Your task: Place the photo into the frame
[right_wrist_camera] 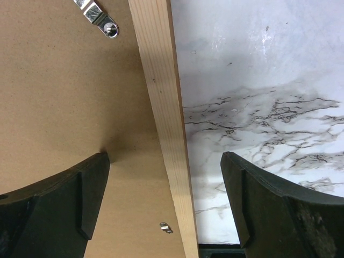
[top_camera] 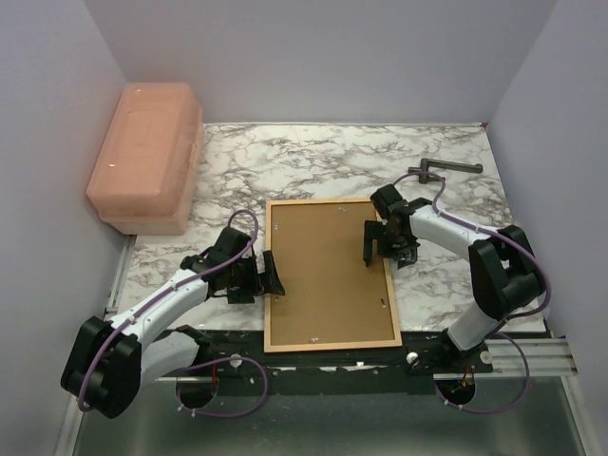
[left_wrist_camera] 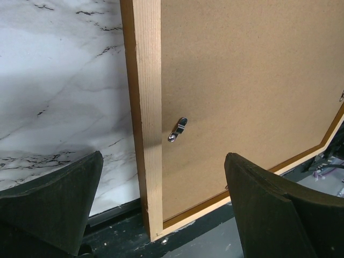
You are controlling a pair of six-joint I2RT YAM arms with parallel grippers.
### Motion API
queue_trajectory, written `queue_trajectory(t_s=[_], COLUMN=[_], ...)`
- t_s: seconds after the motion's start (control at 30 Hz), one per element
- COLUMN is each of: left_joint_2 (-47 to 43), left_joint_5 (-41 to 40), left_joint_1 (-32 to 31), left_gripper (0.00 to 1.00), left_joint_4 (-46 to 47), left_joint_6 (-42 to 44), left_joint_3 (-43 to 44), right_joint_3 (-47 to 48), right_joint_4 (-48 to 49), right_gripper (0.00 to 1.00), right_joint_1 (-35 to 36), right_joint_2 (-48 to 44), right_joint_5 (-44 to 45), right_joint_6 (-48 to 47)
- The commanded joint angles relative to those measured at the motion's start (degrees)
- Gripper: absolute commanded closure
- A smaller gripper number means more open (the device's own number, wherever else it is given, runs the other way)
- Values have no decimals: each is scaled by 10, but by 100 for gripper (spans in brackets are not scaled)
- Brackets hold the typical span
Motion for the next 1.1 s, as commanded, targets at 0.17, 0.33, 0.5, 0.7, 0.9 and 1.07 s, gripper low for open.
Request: queue_trajectory(t_s=[0.17,0.33,0.5,0.7,0.9,1.07], left_joint_2=[1,-13,-9,26,110,174], left_joint_5=[28,45,43,-25,-110,-136], left_joint_1=[1,-5,-21,-66,-122,-138], left_gripper=[1,1,2,4,6,9], left_joint_4=[22,49,62,26,-31,-41], left_joint_6=[-4,-24,-38,-41,-51,-51], left_joint_3=[-24,-47,-58,-25,40,62], right_joint_3=[-21,-49,-70,-90,-87,-33], right_joint_4=[8,27,25,14,18,23], right_gripper=[5,4,4,4,4,2], right_joint_1=[-1,-1,-1,-1,-1,-1], right_joint_2=[-41,-49,-53,-62,-46,-21], right_joint_5=[-35,-75,-76,-59,-41,-47], right_joint_6=[9,21,24,21,22,26])
